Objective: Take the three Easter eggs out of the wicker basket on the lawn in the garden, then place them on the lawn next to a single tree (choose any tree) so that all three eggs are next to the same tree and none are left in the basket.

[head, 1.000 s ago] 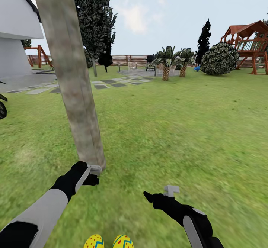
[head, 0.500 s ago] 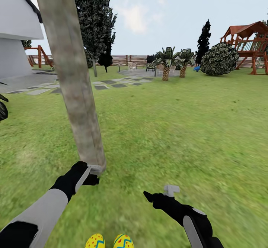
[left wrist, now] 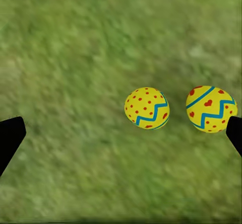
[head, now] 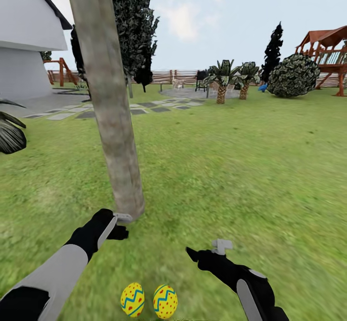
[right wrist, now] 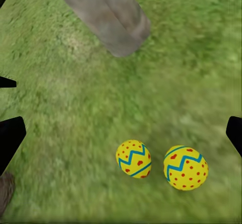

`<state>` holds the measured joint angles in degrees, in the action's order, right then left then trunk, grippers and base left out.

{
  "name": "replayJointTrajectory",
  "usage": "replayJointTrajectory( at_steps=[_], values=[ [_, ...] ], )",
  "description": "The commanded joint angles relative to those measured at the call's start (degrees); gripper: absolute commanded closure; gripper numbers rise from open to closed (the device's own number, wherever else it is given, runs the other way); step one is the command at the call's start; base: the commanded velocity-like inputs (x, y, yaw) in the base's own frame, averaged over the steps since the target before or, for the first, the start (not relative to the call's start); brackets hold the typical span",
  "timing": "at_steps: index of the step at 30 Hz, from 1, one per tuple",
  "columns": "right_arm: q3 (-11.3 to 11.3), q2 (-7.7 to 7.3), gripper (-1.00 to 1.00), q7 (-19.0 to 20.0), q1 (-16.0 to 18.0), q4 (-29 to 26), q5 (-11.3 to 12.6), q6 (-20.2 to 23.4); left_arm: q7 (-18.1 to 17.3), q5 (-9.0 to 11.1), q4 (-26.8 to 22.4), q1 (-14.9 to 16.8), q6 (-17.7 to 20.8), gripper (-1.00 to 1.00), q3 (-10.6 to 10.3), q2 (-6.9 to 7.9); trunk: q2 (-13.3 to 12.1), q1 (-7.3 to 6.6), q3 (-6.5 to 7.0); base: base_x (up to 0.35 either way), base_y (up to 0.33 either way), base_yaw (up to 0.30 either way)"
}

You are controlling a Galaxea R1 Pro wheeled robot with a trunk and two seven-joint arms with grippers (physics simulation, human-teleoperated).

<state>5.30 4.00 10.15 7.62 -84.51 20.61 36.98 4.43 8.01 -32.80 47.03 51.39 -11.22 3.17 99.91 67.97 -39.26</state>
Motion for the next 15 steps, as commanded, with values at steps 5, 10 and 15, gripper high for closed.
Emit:
replayJointTrajectory(
  at_steps=[5, 10, 15],
  values=[
    [-0.1, 0.11, -1.0, 0.1, 0.0, 0.0, 0.0, 0.3, 0.5, 0.6, -0.1, 0.1, 0.2, -1.0, -0.5, 0.08, -2.0, -1.12, 0.49, -0.023, 0.0, 0.173],
    [0.0, 0.19, -1.0, 0.0, 0.0, 0.0, -0.1, 0.3, 0.5, 0.6, -0.1, 0.0, 0.2, -1.0, -0.5, 0.08, -4.0, -2.21, 1.03, -0.005, 0.0, 0.175],
    [0.0, 0.21, -1.0, 0.0, 0.0, 0.0, -0.1, 0.3, 0.5, 0.6, -0.1, 0.0, 0.2, -1.0, -0.5, 0.06, -6.0, -3.31, 1.56, -0.001, 0.0, 0.172]
  ],
)
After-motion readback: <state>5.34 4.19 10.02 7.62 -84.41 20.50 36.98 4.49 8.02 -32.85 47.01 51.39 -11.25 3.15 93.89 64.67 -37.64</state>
